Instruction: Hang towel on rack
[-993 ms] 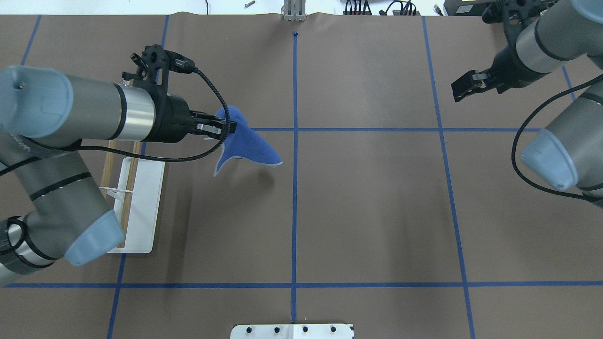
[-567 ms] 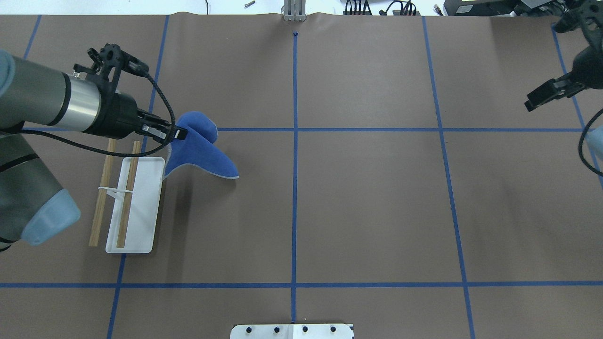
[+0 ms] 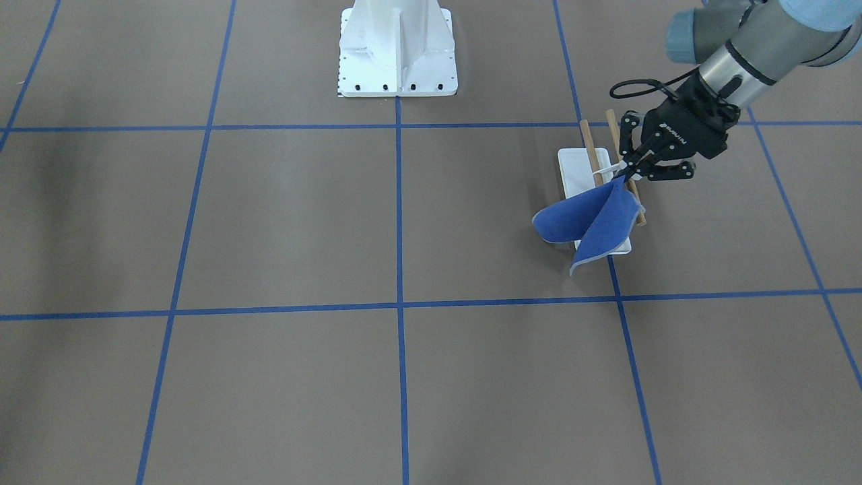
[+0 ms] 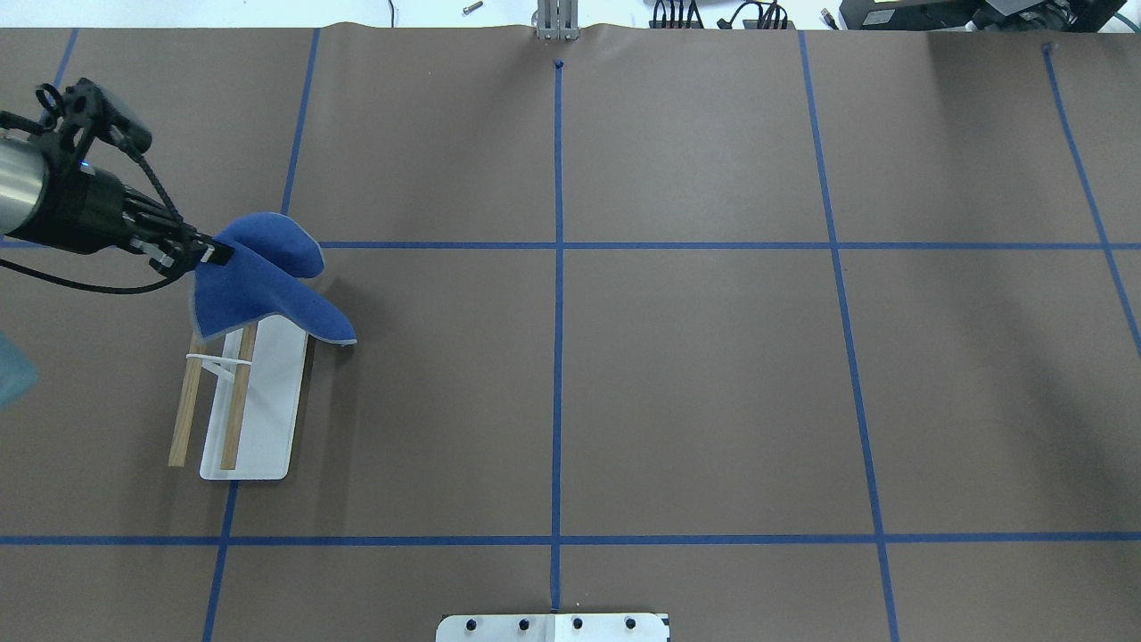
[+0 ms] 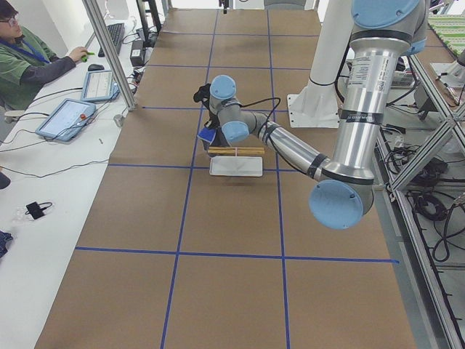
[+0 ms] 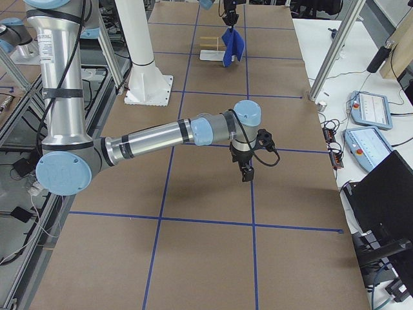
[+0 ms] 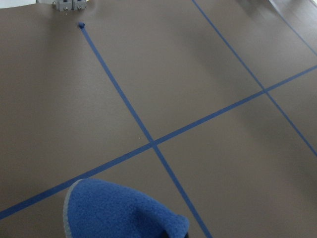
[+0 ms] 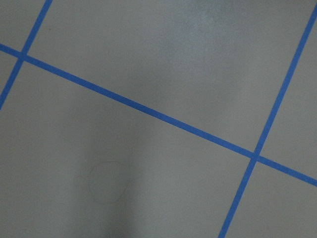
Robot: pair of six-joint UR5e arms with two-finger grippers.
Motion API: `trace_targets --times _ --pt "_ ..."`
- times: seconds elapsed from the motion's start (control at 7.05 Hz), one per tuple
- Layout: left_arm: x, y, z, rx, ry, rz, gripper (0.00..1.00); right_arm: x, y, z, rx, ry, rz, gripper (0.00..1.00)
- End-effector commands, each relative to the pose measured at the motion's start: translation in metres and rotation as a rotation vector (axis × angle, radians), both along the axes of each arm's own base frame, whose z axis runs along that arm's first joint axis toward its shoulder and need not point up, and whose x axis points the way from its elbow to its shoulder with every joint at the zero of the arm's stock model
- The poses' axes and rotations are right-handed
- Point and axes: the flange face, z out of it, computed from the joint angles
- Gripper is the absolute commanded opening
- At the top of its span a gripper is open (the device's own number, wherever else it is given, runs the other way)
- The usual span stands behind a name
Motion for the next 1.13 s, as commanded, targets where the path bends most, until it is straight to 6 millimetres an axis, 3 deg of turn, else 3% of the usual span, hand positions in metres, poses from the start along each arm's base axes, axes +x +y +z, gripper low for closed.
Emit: trace_targets --times 0.0,0.28,0.43,0.57,0.71,0.99 --pt "-0.042 -0.018 0.039 0.041 -0.030 0.021 0.00 0.006 0.003 0.006 -0.006 0.002 0.002 1.00" --pt "-0.059 -0.025 0.079 0.078 -0.084 0.033 0.00 0.006 0.004 0.007 -0.007 0.004 0.002 1.00" --pt "-0.059 -0.024 0.084 0.068 -0.088 0.034 0.00 0.006 0.003 0.006 -0.004 0.004 0.002 1.00" --pt "-0.057 -0.026 0.093 0.056 -0.099 0.032 0.65 0.006 0.004 0.008 -0.009 0.006 0.003 1.00" --pt "-0.057 -0.025 0.094 0.052 -0.097 0.028 0.98 0.006 0.004 0.008 -0.010 0.006 0.004 1.00" --pt "-0.056 -0.024 0.090 0.051 -0.090 0.034 0.99 0.006 0.007 0.012 -0.022 0.004 0.008 1.00"
